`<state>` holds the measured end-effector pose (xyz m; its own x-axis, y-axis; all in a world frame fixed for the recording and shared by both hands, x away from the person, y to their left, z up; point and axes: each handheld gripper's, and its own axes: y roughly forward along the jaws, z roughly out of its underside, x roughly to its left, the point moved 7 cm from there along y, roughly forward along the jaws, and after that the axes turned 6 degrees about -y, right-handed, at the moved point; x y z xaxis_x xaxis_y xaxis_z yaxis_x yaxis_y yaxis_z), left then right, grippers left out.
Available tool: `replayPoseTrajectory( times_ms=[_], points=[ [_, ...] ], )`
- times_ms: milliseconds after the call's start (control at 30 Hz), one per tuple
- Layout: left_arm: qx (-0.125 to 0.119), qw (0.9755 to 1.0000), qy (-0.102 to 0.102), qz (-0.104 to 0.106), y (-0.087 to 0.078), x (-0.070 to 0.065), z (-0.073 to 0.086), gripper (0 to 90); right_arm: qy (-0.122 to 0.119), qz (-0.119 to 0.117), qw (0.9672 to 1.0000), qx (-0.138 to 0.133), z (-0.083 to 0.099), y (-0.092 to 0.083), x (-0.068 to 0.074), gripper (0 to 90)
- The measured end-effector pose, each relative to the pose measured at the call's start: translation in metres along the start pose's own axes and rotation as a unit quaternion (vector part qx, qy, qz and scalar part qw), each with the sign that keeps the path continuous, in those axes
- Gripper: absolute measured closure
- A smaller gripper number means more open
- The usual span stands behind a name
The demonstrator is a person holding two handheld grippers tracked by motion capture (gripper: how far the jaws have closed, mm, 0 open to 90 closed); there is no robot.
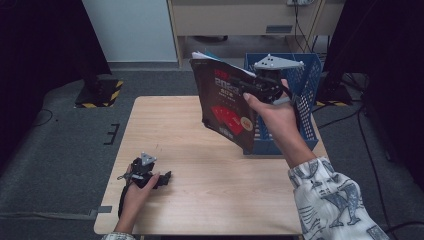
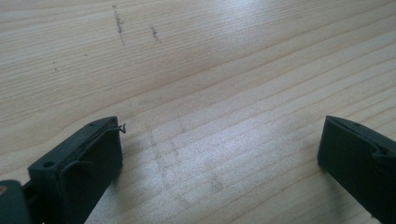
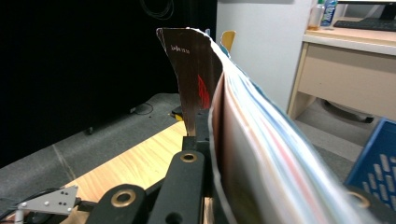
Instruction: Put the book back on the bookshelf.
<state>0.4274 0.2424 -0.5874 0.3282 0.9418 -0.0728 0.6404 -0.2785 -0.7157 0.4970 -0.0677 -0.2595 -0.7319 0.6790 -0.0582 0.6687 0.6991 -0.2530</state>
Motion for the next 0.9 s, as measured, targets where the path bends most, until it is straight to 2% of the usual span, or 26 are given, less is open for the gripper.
replayPoseTrajectory(
  times_ms=[567, 900],
  points=[
    [0.000, 1.0000, 0.000, 0.000, 0.000, 0.000, 0.000, 0.0, 0.004, 0.039, 0.9992, -0.002, 0.001, -0.028, -0.030, 87.1],
    [0.001, 1.0000, 0.001, -0.001, 0.000, 0.000, 0.000, 0.0, 0.008, 0.054, 0.9985, -0.003, 0.005, -0.037, -0.041, 87.2]
  ],
)
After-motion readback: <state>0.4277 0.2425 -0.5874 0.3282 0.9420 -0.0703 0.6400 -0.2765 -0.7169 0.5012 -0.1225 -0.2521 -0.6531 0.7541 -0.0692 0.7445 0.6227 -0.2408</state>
